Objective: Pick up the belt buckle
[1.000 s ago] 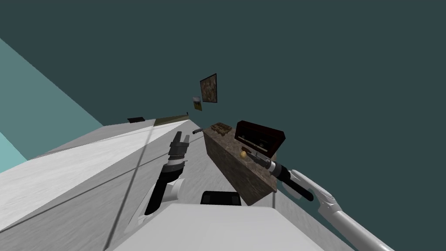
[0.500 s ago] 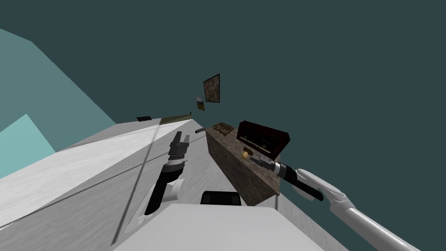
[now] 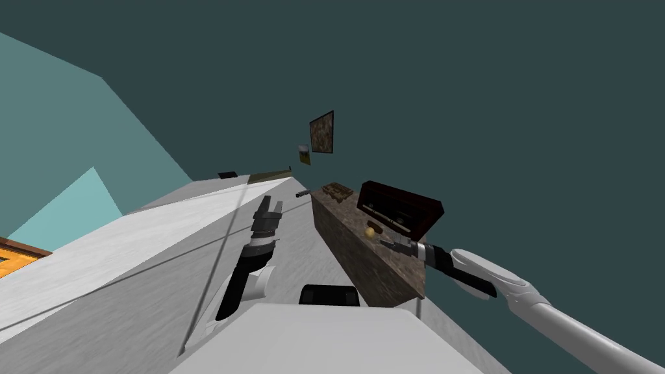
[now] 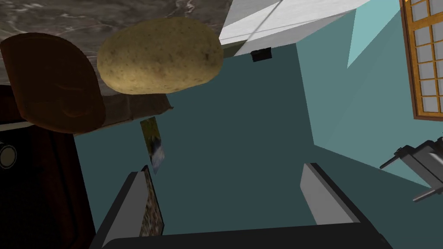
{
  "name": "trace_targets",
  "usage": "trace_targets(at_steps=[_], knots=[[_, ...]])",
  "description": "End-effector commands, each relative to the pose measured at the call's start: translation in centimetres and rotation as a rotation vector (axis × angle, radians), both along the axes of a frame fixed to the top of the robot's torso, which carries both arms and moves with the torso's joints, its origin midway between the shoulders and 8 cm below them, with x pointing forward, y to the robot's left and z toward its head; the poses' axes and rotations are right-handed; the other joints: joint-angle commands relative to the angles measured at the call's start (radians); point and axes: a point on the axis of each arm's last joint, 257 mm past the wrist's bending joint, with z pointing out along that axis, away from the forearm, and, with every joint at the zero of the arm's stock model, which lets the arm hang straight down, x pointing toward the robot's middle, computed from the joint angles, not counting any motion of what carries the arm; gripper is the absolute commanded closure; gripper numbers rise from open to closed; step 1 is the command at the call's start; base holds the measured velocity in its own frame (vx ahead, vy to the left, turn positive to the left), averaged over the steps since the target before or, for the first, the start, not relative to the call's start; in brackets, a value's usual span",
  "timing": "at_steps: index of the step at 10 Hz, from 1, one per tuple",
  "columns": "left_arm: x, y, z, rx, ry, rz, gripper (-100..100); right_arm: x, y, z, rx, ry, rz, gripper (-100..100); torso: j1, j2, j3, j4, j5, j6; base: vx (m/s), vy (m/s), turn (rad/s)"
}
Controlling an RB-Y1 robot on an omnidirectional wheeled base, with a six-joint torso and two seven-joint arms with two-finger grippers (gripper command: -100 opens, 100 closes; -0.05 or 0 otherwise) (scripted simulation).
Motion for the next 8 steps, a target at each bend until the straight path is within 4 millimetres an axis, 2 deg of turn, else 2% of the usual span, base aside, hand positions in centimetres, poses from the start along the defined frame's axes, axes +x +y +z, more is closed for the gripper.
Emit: trace_targets(at_steps=[1,2,3,4,5,6,7,8], knots=[[0.0,0.0,0.0,0.000,0.000,0.000,0,-0.4,-1.1,-0.5,-0.047,0.013,0.006,-100,0.000,0.000,0.000,0.000,0.000,0.000,-0.005,0.006,0.079],[0.0,0.0,0.0,0.000,0.000,0.000,0,-1.0,-3.2,-1.6,-0.118,0.041,0.010,-100,0.000,0.000,0.000,0.000,0.000,0.001,-0.002,0.013,0.147],[0.0,0.0,0.0,0.000,0.000,0.000,0,-1.0,-3.4,-1.5,-0.125,0.042,0.011,-100,0.000,0.000,0.000,0.000,0.000,0.000,0.000,0.009,0.074],[0.0,0.0,0.0,0.000,0.000,0.000,0,-1.6,-5.6,-2.5,-0.198,0.070,0.015,-100,0.000,0.000,0.000,0.000,0.000,0.001,-0.002,0.018,0.145],[0.0,0.0,0.0,0.000,0.000,0.000,0,-1.6,-5.7,-2.4,-0.200,0.070,0.015,-100,0.001,0.000,0.000,0.000,0.000,0.000,0.000,0.014,0.074],[0.0,0.0,0.0,0.000,0.000,0.000,0,-2.3,-7.8,-3.2,-0.268,0.100,0.018,-100,0.001,0.000,0.000,0.000,0.000,0.001,0.003,0.022,0.143],[0.0,0.0,0.0,0.000,0.000,0.000,0,-2.3,-7.9,-3.2,-0.271,0.100,0.018,-100,0.001,-0.001,0.000,0.000,0.000,0.000,0.003,0.014,0.088],[0.0,0.0,0.0,0.000,0.000,0.000,0,-3.1,-10.1,-3.8,-0.337,0.130,0.021,-100,0.001,0.000,0.000,0.000,0.000,0.001,0.005,0.021,0.145]])
